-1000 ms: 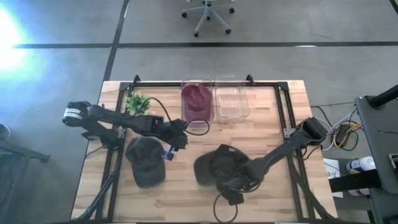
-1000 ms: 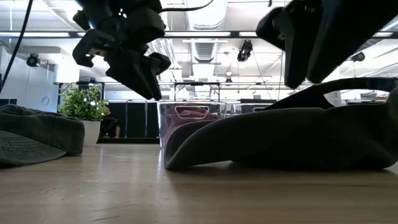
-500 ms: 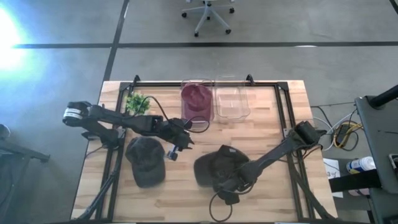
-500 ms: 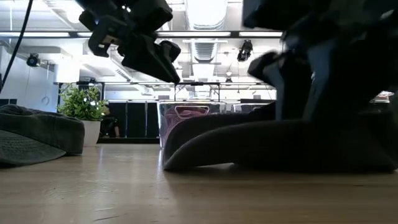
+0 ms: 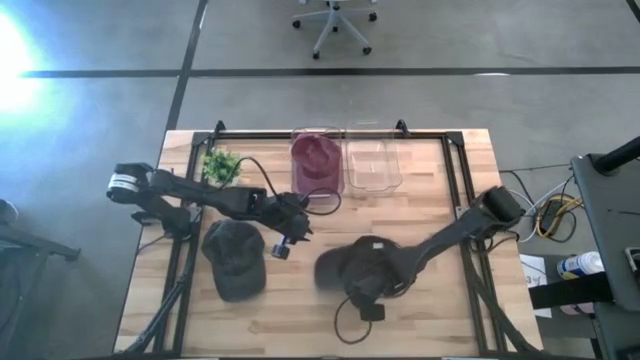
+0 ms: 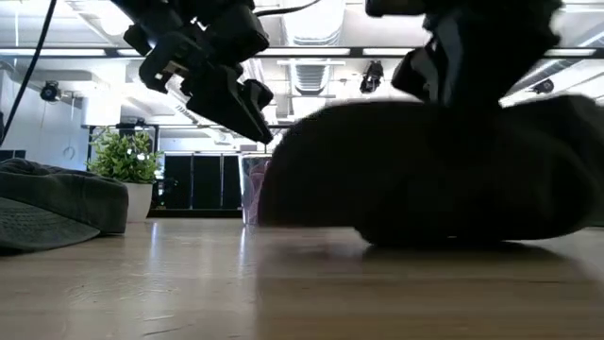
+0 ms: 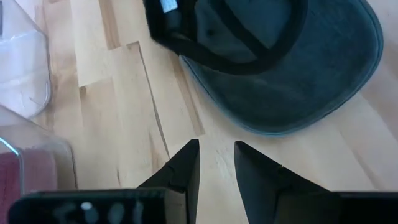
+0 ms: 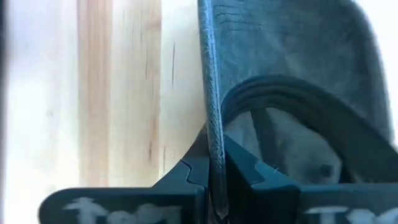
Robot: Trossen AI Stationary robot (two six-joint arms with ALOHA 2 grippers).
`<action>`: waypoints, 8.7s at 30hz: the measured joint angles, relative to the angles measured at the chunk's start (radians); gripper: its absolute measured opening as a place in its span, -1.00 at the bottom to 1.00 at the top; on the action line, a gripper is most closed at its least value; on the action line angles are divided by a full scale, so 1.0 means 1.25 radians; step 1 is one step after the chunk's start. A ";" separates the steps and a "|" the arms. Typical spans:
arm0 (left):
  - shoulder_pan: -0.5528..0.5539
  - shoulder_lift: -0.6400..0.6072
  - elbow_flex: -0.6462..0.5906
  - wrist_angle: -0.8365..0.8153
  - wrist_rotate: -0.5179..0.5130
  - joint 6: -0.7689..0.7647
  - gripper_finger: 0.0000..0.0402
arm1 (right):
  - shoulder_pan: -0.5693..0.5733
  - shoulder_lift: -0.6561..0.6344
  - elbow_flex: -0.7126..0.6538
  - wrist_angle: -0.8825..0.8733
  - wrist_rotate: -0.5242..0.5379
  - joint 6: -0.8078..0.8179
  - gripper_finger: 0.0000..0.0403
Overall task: Pick & Place hat
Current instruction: Put the right black cap into the right transparent bin
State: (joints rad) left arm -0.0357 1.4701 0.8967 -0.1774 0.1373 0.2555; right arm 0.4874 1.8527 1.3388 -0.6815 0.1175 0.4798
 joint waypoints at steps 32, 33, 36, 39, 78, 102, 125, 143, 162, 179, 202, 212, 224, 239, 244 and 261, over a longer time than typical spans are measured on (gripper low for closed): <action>-0.133 -0.344 -0.001 -0.021 -0.322 -0.402 -0.53 | -0.397 -0.307 -0.302 0.863 -0.443 0.520 -0.94; -0.153 -0.340 -0.001 -0.029 -0.372 -0.392 -0.53 | -0.398 -0.308 -0.308 0.881 -0.420 0.524 -0.94; -0.210 -0.332 -0.001 -0.063 -0.507 -0.373 -0.53 | -0.403 -0.311 -0.317 0.923 -0.329 0.534 -0.94; -0.254 -0.320 -0.001 -0.070 -0.587 -0.373 -0.53 | -0.406 -0.311 -0.318 0.931 -0.283 0.556 -0.94; -0.369 0.144 0.150 -0.056 -0.493 -0.619 -0.53 | -0.050 0.092 0.169 0.045 0.035 -0.614 -0.94; -0.374 0.361 0.146 -0.016 -0.397 -0.740 -0.53 | 0.006 0.036 0.223 -0.287 -0.071 -0.216 -0.09; -0.439 0.295 0.175 -0.192 -0.390 -0.813 -0.53 | -0.097 -0.266 -0.326 0.136 0.005 0.444 -0.43; -0.447 0.272 0.214 -0.234 -0.414 -0.846 -0.53 | -0.127 -0.241 -0.007 -0.186 -0.015 0.222 -0.42; -0.204 -0.013 0.036 -0.155 -0.176 -0.723 -0.53 | -0.003 -0.250 -0.028 -0.181 0.031 0.352 0.02; -0.154 0.011 0.000 -0.163 -0.097 -0.646 -0.18 | 0.030 -0.250 -0.092 -0.156 0.034 0.409 0.03; -0.156 0.138 -0.002 -0.033 0.043 -0.646 -0.44 | 0.028 -0.250 -0.093 -0.115 0.032 0.410 0.03; -0.168 0.086 0.007 -0.034 0.053 -0.666 -0.97 | -0.014 -0.250 -0.093 -0.108 0.064 0.458 -0.06; -0.191 -0.091 0.014 -0.089 -0.079 -0.836 -0.98 | -0.039 -0.251 0.004 0.028 0.031 0.415 -0.21; -0.211 -0.090 0.120 -0.090 -0.057 -0.855 -0.98 | -0.127 -0.044 0.093 -0.141 0.092 0.379 -0.37; -0.216 -0.090 0.116 -0.096 -0.042 -0.868 -0.98 | -0.148 -0.040 0.094 -0.073 0.079 0.370 -0.37; -0.217 -0.093 0.084 -0.213 -0.076 -0.889 -0.96 | -0.125 -0.260 0.105 -0.102 0.054 0.333 -0.37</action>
State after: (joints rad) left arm -0.3071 1.3537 1.0015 -0.4432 0.0425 -0.8557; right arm 0.3306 1.5280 1.4702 -0.8090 0.1855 0.8964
